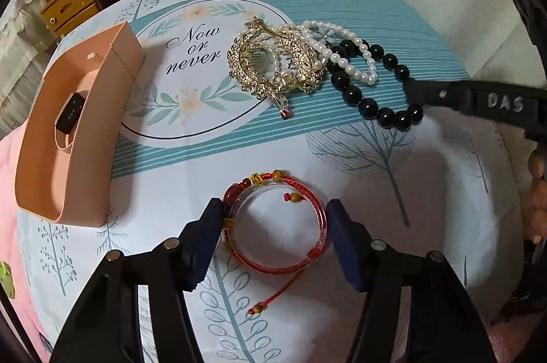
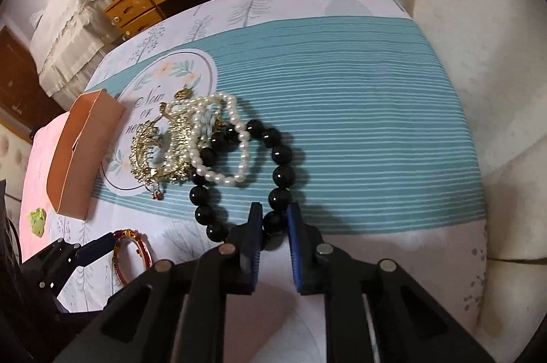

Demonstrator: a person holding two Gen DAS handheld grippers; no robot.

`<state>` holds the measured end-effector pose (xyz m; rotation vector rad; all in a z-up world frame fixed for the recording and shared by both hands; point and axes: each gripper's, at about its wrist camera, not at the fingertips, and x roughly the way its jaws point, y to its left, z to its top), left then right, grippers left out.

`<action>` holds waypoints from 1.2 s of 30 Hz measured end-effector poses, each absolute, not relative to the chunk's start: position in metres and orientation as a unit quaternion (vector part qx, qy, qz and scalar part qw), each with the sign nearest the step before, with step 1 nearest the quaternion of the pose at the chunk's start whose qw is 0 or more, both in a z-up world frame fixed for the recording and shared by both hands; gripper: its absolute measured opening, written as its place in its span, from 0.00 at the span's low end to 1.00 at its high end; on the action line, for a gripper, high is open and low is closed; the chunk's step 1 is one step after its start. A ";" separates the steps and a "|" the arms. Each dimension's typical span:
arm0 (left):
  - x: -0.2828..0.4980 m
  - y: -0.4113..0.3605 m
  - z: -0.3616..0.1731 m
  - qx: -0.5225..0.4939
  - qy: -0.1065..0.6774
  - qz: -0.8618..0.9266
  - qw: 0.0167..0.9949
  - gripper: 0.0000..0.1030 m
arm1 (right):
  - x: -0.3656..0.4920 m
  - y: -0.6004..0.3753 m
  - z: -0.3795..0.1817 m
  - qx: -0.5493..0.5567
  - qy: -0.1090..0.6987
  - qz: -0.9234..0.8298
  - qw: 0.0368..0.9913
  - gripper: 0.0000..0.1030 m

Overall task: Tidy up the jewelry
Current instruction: 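Lift the red bracelet into the tray with the left gripper while the right carries the black bracelet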

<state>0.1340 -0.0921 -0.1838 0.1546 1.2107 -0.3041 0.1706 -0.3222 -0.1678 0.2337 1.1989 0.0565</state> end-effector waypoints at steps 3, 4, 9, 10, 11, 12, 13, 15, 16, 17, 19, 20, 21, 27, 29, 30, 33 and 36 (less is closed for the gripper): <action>0.129 -0.092 -0.179 0.065 0.571 -0.145 0.805 0.58 | 0.164 -0.329 -0.158 0.119 0.558 0.027 0.821 0.14; 0.128 -0.092 -0.178 0.064 0.570 -0.146 0.806 0.58 | 0.163 -0.331 -0.155 0.121 0.555 0.029 0.823 0.14; 0.125 -0.087 -0.163 0.059 0.559 -0.157 0.812 0.58 | 0.149 -0.334 -0.130 0.131 0.520 0.051 0.842 0.14; 0.125 -0.086 -0.158 0.057 0.555 -0.161 0.814 0.58 | 0.145 -0.333 -0.123 0.128 0.512 0.058 0.847 0.14; 0.124 -0.084 -0.153 0.053 0.553 -0.165 0.815 0.58 | 0.143 -0.332 -0.119 0.125 0.507 0.061 0.851 0.14; 0.123 -0.083 -0.149 0.051 0.551 -0.168 0.816 0.58 | 0.141 -0.331 -0.115 0.123 0.503 0.065 0.853 0.14; 0.122 -0.082 -0.144 0.050 0.547 -0.171 0.818 0.58 | 0.138 -0.329 -0.109 0.120 0.496 0.069 0.857 0.14; 0.117 -0.080 -0.134 0.051 0.537 -0.177 0.823 0.58 | 0.134 -0.329 -0.099 0.121 0.486 0.075 0.863 0.14; 0.116 -0.079 -0.131 0.051 0.533 -0.181 0.825 0.58 | 0.133 -0.329 -0.094 0.124 0.480 0.078 0.865 0.14; 0.116 -0.078 -0.127 0.052 0.529 -0.184 0.827 0.58 | 0.131 -0.328 -0.088 0.125 0.472 0.079 0.869 0.14; 0.111 -0.075 -0.120 0.053 0.524 -0.187 0.829 0.58 | 0.129 -0.327 -0.078 0.127 0.461 0.079 0.875 0.14; 0.109 -0.073 -0.116 0.053 0.522 -0.187 0.830 0.58 | 0.129 -0.326 -0.072 0.128 0.455 0.079 0.878 0.14; 0.107 -0.071 -0.112 0.052 0.522 -0.187 0.831 0.58 | 0.128 -0.325 -0.066 0.130 0.448 0.080 0.881 0.14; 0.097 -0.057 -0.089 0.041 0.524 -0.185 0.830 0.58 | 0.127 -0.316 -0.039 0.135 0.419 0.081 0.894 0.14; 0.093 -0.048 -0.078 0.037 0.522 -0.183 0.832 0.58 | 0.127 -0.307 -0.029 0.129 0.406 0.088 0.900 0.14; 0.092 -0.044 -0.074 0.037 0.521 -0.181 0.834 0.58 | 0.127 -0.301 -0.024 0.122 0.401 0.092 0.903 0.14; 0.089 -0.029 -0.060 0.038 0.516 -0.175 0.837 0.58 | 0.127 -0.278 -0.011 0.091 0.384 0.108 0.913 0.14; 0.090 -0.009 -0.047 0.038 0.514 -0.170 0.840 0.58 | 0.126 -0.249 0.000 0.055 0.368 0.130 0.919 0.14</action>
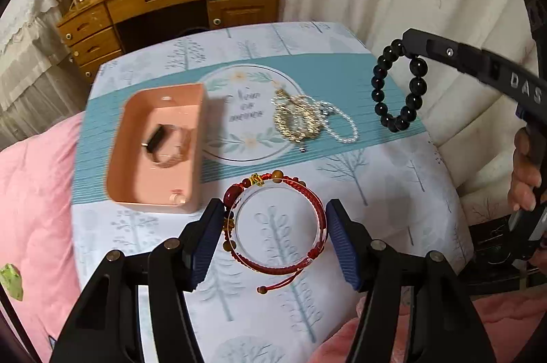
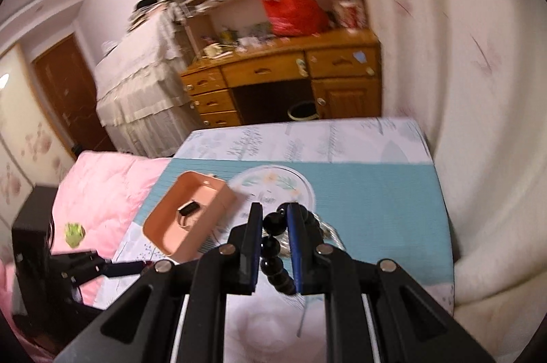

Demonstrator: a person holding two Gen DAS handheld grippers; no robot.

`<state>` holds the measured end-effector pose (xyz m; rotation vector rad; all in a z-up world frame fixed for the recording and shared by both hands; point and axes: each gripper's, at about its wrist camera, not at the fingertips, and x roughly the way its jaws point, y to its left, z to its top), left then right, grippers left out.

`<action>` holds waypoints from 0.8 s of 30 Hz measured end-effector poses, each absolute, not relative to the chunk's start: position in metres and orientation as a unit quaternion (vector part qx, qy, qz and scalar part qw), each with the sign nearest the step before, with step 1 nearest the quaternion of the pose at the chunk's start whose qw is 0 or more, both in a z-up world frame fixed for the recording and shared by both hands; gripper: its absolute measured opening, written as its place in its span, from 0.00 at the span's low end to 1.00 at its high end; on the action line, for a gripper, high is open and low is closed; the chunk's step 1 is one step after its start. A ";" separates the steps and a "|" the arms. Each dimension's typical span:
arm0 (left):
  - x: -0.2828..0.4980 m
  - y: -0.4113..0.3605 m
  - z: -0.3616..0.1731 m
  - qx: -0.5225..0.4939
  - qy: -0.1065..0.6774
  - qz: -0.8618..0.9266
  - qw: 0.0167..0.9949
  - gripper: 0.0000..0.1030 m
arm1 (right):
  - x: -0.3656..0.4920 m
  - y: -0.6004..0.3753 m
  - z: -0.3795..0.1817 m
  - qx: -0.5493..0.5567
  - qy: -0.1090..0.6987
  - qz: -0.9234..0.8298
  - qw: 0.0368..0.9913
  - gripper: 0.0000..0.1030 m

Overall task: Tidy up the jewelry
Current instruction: 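Lift the red bracelet into the tray with the left gripper while the right carries the black bracelet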

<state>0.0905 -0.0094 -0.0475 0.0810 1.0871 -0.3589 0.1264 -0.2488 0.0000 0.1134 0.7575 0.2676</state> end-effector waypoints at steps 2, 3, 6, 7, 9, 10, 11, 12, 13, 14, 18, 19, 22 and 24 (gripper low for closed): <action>0.092 0.002 -0.041 0.038 0.513 -0.167 0.841 0.58 | 0.125 -0.231 0.004 0.039 0.362 0.144 0.920 0.14; 0.093 0.009 -0.037 0.039 0.512 -0.165 0.842 0.58 | 0.124 -0.223 0.005 0.034 0.360 0.154 0.920 0.14; 0.097 0.030 -0.027 0.049 0.507 -0.158 0.846 0.58 | 0.122 -0.195 0.006 0.039 0.355 0.183 0.916 0.14; 0.099 0.037 -0.025 0.051 0.506 -0.155 0.847 0.58 | 0.122 -0.186 0.006 0.041 0.355 0.192 0.914 0.14; 0.103 0.049 -0.021 0.055 0.505 -0.150 0.848 0.58 | 0.121 -0.165 0.005 0.035 0.352 0.206 0.912 0.14; 0.107 0.058 -0.018 0.055 0.505 -0.146 0.849 0.58 | 0.120 -0.152 0.004 0.029 0.350 0.214 0.912 0.14; 0.110 0.065 -0.016 0.055 0.505 -0.143 0.849 0.58 | 0.119 -0.144 0.004 0.027 0.349 0.219 0.911 0.14; 0.114 0.073 -0.014 0.055 0.505 -0.140 0.850 0.58 | 0.119 -0.133 0.004 0.025 0.349 0.228 0.909 0.14; 0.118 0.082 -0.011 0.054 0.504 -0.137 0.851 0.58 | 0.119 -0.126 0.004 0.023 0.348 0.232 0.908 0.14; 0.123 0.091 -0.009 0.053 0.502 -0.134 0.852 0.58 | 0.119 -0.116 0.003 0.018 0.346 0.235 0.908 0.14; 0.142 0.116 -0.002 0.054 0.496 -0.132 0.856 0.58 | 0.119 -0.086 -0.002 0.003 0.342 0.240 0.909 0.14; 0.149 0.122 -0.001 0.052 0.497 -0.134 0.856 0.58 | 0.120 -0.078 -0.004 0.001 0.340 0.240 0.909 0.14; 0.169 0.134 -0.002 0.044 0.499 -0.143 0.854 0.58 | 0.123 -0.060 -0.010 -0.005 0.338 0.230 0.912 0.14; 0.182 0.140 -0.004 0.036 0.500 -0.155 0.851 0.58 | 0.125 -0.051 -0.015 -0.015 0.337 0.220 0.915 0.14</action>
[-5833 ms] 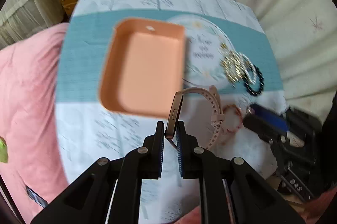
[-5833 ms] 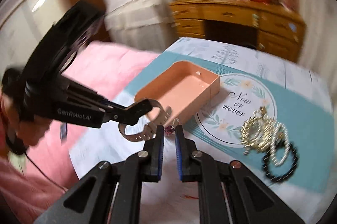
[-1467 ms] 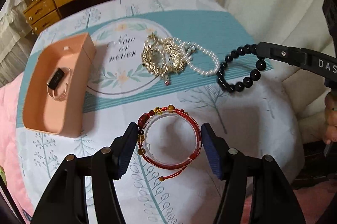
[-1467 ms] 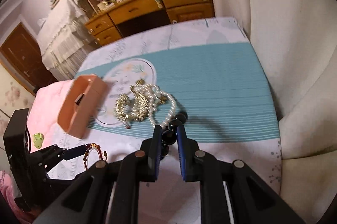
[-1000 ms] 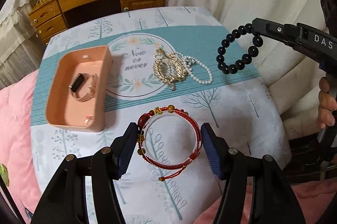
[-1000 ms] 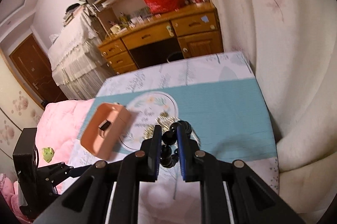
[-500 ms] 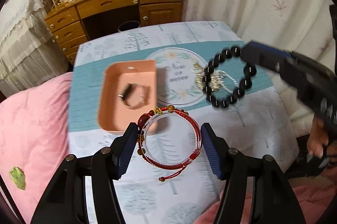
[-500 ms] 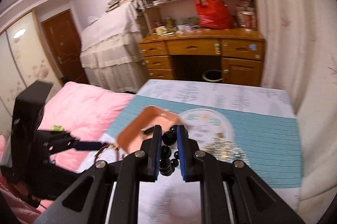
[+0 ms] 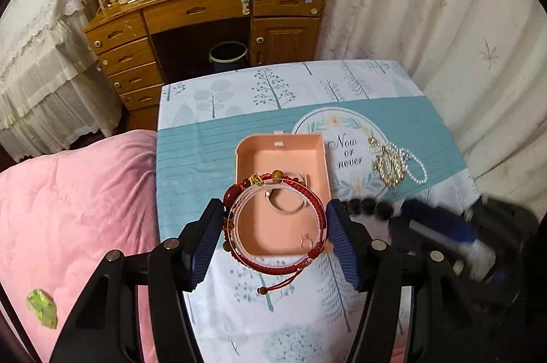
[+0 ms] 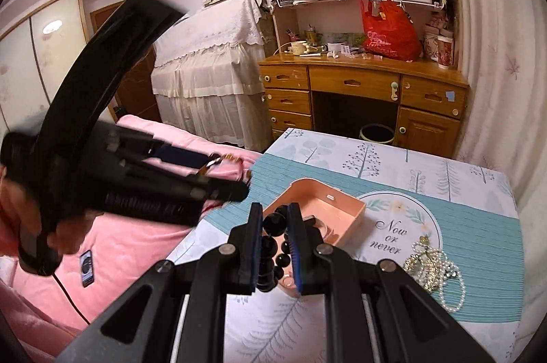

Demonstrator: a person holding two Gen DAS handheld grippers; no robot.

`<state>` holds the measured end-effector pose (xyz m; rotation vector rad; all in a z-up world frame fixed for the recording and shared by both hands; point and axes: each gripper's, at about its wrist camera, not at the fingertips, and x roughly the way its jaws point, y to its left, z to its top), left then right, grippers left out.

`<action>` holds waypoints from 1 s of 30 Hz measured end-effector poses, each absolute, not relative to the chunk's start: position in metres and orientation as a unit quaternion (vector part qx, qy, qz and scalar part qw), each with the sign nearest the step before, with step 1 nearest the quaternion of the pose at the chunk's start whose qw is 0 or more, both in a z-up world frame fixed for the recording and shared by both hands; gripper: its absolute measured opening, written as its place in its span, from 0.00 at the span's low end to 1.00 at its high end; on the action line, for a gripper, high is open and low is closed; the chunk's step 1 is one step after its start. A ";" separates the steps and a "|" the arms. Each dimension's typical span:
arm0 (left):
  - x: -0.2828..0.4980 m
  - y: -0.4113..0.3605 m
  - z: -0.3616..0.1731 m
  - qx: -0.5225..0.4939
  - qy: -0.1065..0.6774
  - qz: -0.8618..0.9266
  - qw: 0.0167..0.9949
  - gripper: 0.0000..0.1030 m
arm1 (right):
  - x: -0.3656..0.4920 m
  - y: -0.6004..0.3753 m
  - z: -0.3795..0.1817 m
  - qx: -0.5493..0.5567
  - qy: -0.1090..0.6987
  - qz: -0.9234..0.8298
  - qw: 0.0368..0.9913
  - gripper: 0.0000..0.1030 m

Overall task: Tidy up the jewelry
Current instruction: 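Lift the red bracelet into the tray with the left gripper while the right carries the black bracelet, then lower the black bead bracelet into the tray and open the right gripper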

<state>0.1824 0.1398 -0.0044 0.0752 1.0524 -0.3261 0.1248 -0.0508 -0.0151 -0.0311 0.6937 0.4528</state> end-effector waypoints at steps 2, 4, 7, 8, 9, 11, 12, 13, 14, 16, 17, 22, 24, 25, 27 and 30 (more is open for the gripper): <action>0.194 0.141 -0.009 0.031 0.502 -0.168 0.848 0.58 | 0.128 -0.043 -0.022 -0.023 0.338 0.207 0.918 0.14; 0.207 0.142 -0.018 0.023 0.507 -0.182 0.842 0.58 | 0.129 -0.037 -0.030 -0.026 0.341 0.192 0.920 0.14; 0.222 0.139 -0.031 0.015 0.512 -0.204 0.834 0.58 | 0.133 -0.032 -0.041 -0.022 0.352 0.167 0.921 0.14; 0.226 0.138 -0.035 0.015 0.510 -0.208 0.834 0.58 | 0.134 -0.030 -0.044 -0.022 0.354 0.159 0.921 0.14; 0.229 0.137 -0.038 0.017 0.506 -0.211 0.836 0.58 | 0.135 -0.028 -0.046 -0.023 0.356 0.153 0.922 0.14; 0.234 0.135 -0.043 0.020 0.496 -0.215 0.841 0.58 | 0.136 -0.025 -0.052 -0.027 0.361 0.138 0.922 0.14; 0.236 0.134 -0.045 0.019 0.496 -0.215 0.841 0.63 | 0.136 -0.024 -0.055 -0.027 0.367 0.132 0.921 0.14; 0.239 0.132 -0.049 0.018 0.502 -0.216 0.837 0.75 | 0.137 -0.023 -0.057 -0.025 0.373 0.130 0.918 0.14; 0.241 0.132 -0.052 0.019 0.506 -0.215 0.835 0.81 | 0.136 -0.021 -0.059 -0.020 0.377 0.130 0.917 0.17; 0.241 0.130 -0.057 0.023 0.513 -0.215 0.831 0.82 | 0.135 -0.021 -0.061 -0.011 0.381 0.128 0.915 0.27; 0.241 0.130 -0.059 0.027 0.517 -0.217 0.827 0.82 | 0.133 -0.021 -0.060 -0.007 0.382 0.124 0.916 0.34; 0.239 0.131 -0.062 0.030 0.535 -0.222 0.815 0.82 | 0.127 -0.019 -0.060 -0.012 0.386 0.105 0.916 0.48; 0.235 0.132 -0.061 0.030 0.541 -0.221 0.811 0.82 | 0.125 -0.018 -0.059 -0.021 0.391 0.098 0.915 0.51; 0.232 0.131 -0.059 0.031 0.546 -0.220 0.808 0.82 | 0.124 -0.017 -0.059 -0.026 0.394 0.096 0.914 0.52; 0.226 0.131 -0.056 0.034 0.554 -0.218 0.803 0.82 | 0.122 -0.017 -0.058 -0.040 0.400 0.088 0.911 0.53; 0.217 0.128 -0.051 0.043 0.569 -0.217 0.792 0.83 | 0.116 -0.017 -0.054 -0.068 0.405 0.075 0.909 0.58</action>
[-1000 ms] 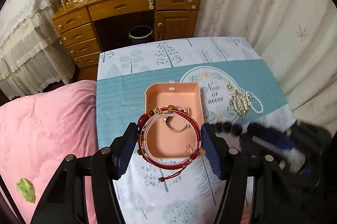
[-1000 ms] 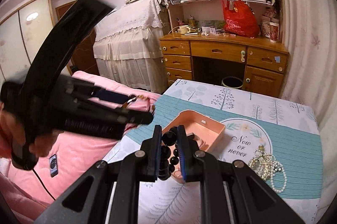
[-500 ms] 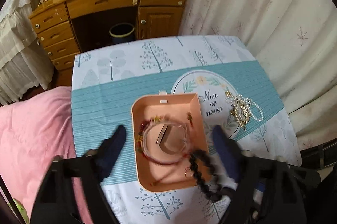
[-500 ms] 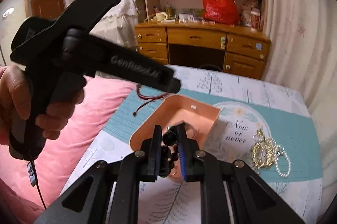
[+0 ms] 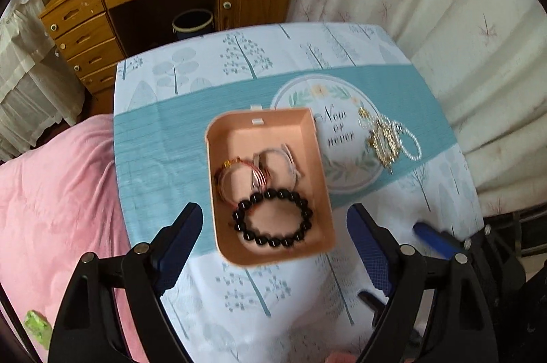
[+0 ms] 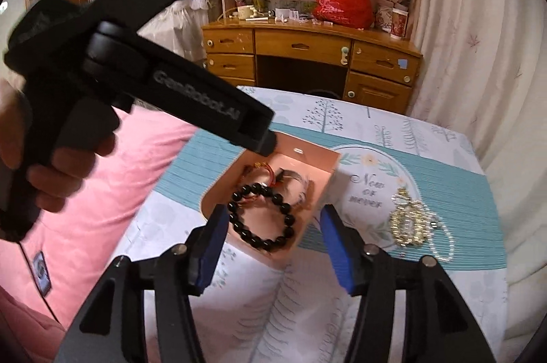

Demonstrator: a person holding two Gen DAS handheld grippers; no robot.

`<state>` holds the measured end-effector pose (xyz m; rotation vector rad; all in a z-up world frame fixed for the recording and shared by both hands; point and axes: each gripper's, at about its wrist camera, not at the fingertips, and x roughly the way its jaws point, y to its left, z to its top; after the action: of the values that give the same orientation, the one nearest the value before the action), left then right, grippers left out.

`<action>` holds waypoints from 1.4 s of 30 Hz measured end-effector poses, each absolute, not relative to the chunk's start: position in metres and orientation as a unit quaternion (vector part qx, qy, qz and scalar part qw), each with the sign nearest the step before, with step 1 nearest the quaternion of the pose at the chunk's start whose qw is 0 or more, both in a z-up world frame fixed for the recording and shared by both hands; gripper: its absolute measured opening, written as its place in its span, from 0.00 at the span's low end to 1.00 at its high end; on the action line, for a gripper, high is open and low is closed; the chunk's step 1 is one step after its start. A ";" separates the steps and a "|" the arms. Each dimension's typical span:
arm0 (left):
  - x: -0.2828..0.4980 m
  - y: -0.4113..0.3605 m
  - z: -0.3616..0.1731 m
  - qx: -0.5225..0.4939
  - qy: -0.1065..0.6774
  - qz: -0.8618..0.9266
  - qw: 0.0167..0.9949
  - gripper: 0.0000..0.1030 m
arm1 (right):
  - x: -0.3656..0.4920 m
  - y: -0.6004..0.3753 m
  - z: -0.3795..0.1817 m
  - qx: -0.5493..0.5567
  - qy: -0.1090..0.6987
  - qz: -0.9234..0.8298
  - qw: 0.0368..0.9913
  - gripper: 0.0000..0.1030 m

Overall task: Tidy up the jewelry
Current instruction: 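Lower the black bead bracelet into the tray and open the right gripper, then move the left gripper to the gold hair comb while the right reaches the pearl necklace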

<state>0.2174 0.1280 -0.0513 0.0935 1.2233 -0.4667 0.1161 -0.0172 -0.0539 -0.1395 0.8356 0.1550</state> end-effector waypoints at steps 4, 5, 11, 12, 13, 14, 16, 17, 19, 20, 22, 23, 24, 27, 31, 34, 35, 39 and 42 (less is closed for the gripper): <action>0.203 0.120 -0.042 0.055 0.586 -0.215 0.780 0.83 | 0.110 -0.024 -0.051 -0.124 0.422 0.031 0.897 0.59; 0.200 0.117 -0.041 0.054 0.590 -0.217 0.776 0.83 | 0.110 -0.028 -0.052 -0.134 0.429 0.021 0.893 0.59; 0.187 0.092 -0.032 0.068 0.617 -0.214 0.754 0.83 | 0.098 -0.070 -0.041 -0.124 0.440 0.000 0.890 0.59; 0.185 0.086 -0.032 0.068 0.623 -0.211 0.750 0.83 | 0.096 -0.075 -0.040 -0.122 0.439 -0.003 0.890 0.60; 0.184 0.082 -0.031 0.066 0.627 -0.210 0.747 0.83 | 0.094 -0.082 -0.039 -0.122 0.439 -0.006 0.890 0.60; 0.182 0.077 -0.031 0.063 0.631 -0.209 0.744 0.83 | 0.091 -0.092 -0.038 -0.125 0.439 -0.010 0.890 0.60; 0.180 0.065 -0.031 0.057 0.641 -0.208 0.737 0.83 | 0.088 -0.106 -0.038 -0.135 0.441 -0.019 0.887 0.60; 0.179 0.059 -0.030 0.055 0.644 -0.208 0.734 0.83 | 0.087 -0.114 -0.038 -0.140 0.442 -0.022 0.886 0.60; 0.177 0.043 -0.031 0.060 0.654 -0.203 0.726 0.83 | 0.084 -0.127 -0.039 -0.144 0.444 -0.024 0.884 0.60; 0.177 0.035 -0.032 0.064 0.657 -0.201 0.724 0.83 | 0.082 -0.137 -0.040 -0.146 0.446 -0.023 0.883 0.60; 0.177 0.022 -0.032 0.073 0.661 -0.192 0.722 0.83 | 0.080 -0.149 -0.043 -0.151 0.449 -0.019 0.880 0.60; 0.177 0.014 -0.032 0.076 0.663 -0.189 0.720 0.83 | 0.079 -0.155 -0.045 -0.158 0.450 -0.017 0.879 0.60; 0.178 0.007 -0.033 0.078 0.666 -0.188 0.717 0.84 | 0.078 -0.159 -0.047 -0.166 0.450 -0.015 0.878 0.60; 0.181 -0.014 -0.037 0.082 0.670 -0.186 0.714 0.89 | 0.074 -0.170 -0.057 -0.209 0.450 0.007 0.868 0.59; 0.187 -0.042 -0.046 0.102 0.672 -0.176 0.712 0.94 | 0.069 -0.173 -0.078 -0.295 0.440 0.049 0.846 0.59; 0.195 -0.061 -0.058 0.117 0.676 -0.170 0.708 0.96 | 0.070 -0.180 -0.092 -0.304 0.448 0.086 0.836 0.59; 0.198 -0.068 -0.064 0.123 0.677 -0.169 0.706 0.96 | 0.071 -0.183 -0.097 -0.304 0.451 0.101 0.833 0.59; 0.211 -0.090 -0.086 0.143 0.677 -0.169 0.702 0.96 | 0.080 -0.196 -0.115 -0.297 0.458 0.133 0.827 0.59; 0.220 -0.107 -0.107 0.158 0.665 -0.182 0.707 0.96 | 0.090 -0.208 -0.128 -0.288 0.463 0.146 0.825 0.59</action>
<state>0.2198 -0.1069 -0.1068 0.3513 1.4773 -0.4049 0.0899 -0.2080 -0.1284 -0.6127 0.9838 0.3094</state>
